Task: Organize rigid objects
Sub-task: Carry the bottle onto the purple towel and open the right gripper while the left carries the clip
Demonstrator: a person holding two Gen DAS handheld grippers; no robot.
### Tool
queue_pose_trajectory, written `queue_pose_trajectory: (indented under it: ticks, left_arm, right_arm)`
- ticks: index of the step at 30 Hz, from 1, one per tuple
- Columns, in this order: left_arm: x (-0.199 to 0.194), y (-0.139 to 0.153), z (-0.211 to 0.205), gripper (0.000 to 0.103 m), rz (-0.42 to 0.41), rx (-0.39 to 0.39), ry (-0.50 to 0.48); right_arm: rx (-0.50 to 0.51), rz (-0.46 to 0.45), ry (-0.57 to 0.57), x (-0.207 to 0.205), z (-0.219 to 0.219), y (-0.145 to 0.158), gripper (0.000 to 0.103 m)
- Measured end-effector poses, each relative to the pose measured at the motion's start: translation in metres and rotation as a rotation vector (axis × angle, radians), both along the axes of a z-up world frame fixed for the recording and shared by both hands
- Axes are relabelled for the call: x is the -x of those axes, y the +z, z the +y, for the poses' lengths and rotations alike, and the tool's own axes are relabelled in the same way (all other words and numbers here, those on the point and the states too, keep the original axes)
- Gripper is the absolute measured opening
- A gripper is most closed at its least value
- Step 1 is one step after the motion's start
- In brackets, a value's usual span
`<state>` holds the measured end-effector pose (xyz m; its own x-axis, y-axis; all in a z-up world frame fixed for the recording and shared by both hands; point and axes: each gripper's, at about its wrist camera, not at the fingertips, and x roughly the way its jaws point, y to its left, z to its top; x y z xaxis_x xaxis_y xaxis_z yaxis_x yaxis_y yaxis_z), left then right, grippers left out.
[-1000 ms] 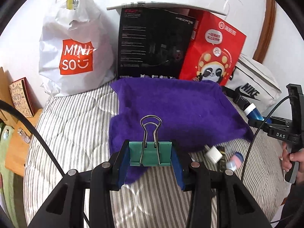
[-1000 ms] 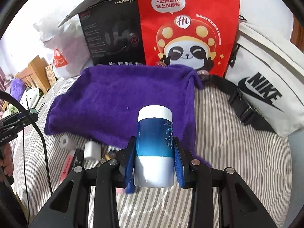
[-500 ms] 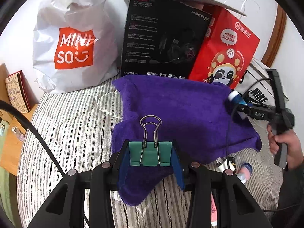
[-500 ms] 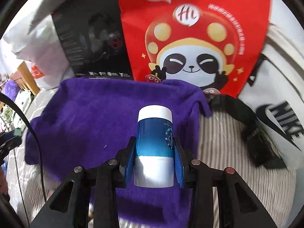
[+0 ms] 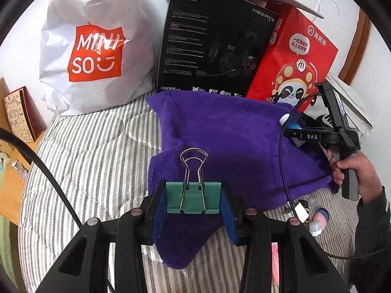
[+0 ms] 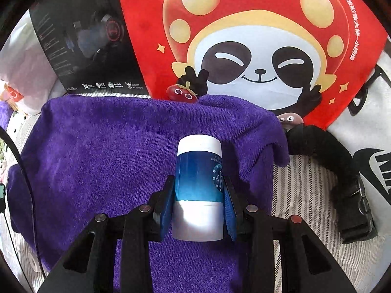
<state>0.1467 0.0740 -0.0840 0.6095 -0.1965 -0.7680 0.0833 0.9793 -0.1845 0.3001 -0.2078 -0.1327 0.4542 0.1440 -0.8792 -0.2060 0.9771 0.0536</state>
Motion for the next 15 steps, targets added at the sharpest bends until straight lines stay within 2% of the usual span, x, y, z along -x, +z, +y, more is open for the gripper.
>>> queue_pose_trajectory:
  ticks: [1,3,6,10,13,15]
  left_arm:
    - [0.000,0.000,0.000,0.039,0.000,0.001,-0.001]
    - [-0.001,0.000,0.000,0.039,0.001,0.002,0.000]
    - [-0.001,0.000,-0.001,0.039,0.000,0.006,-0.001]
    - [-0.004,0.002,-0.006,0.039,-0.011,0.026,-0.019]
    - [-0.008,0.002,-0.010,0.039,-0.023,0.038,-0.016]
    - [-0.013,0.001,-0.014,0.039,-0.028,0.046,-0.010]
  right_arm:
    - [0.001,0.002,0.011,0.001,0.000,0.000,0.041]
    - [-0.010,0.005,0.022,0.003,0.000,-0.001,0.053]
    - [-0.017,0.013,0.035,0.009,0.004,0.001,0.058]
    - [-0.008,0.014,0.040,0.027,0.004,0.008,0.058]
    - [-0.018,-0.024,0.032,0.053,-0.003,0.024,0.060]
    - [-0.040,-0.056,0.029,0.068,-0.009,0.034,0.067]
